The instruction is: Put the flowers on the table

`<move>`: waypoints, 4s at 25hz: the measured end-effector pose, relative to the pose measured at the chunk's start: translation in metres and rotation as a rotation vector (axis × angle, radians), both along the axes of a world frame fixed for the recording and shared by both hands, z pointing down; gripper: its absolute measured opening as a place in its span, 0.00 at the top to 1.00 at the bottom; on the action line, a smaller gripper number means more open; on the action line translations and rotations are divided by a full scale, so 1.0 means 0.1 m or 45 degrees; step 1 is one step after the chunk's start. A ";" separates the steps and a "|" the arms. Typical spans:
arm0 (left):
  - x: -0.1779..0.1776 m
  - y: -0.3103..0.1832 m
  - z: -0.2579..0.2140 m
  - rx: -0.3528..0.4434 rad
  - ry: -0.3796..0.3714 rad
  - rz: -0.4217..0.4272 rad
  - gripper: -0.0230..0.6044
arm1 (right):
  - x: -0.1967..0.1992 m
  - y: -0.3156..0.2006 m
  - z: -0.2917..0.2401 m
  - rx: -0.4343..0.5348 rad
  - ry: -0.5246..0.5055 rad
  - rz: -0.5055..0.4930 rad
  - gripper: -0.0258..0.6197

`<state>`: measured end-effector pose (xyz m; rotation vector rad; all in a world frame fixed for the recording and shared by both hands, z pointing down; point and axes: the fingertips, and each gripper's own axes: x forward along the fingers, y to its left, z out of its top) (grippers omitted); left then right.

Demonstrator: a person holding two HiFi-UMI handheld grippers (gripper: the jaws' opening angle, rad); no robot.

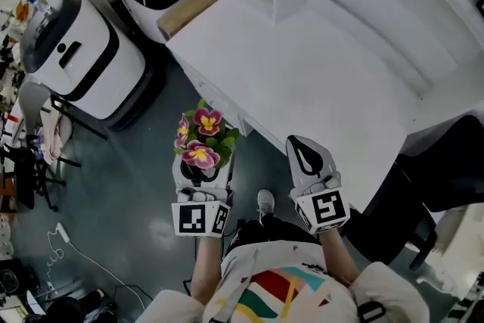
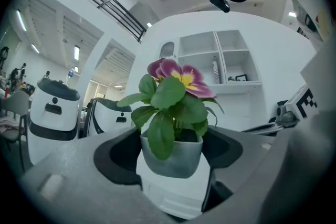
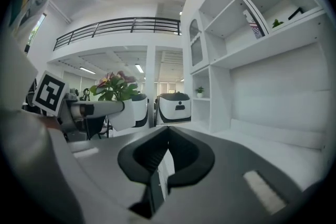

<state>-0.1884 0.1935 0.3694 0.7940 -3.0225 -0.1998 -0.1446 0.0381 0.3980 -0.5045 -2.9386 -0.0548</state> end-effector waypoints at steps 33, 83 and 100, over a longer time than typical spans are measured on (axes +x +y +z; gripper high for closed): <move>-0.49 -2.93 -0.67 0.148 -0.257 1.251 0.42 | 0.79 -1.88 -0.54 0.152 -0.133 1.320 0.96; 1.94 -5.00 1.14 -0.195 -0.015 1.975 0.42 | 2.86 -2.21 0.28 -0.051 0.133 1.840 0.96; 2.20 -5.11 2.14 -0.468 0.114 1.996 0.42 | 3.20 -2.14 0.61 -0.127 0.203 1.872 0.96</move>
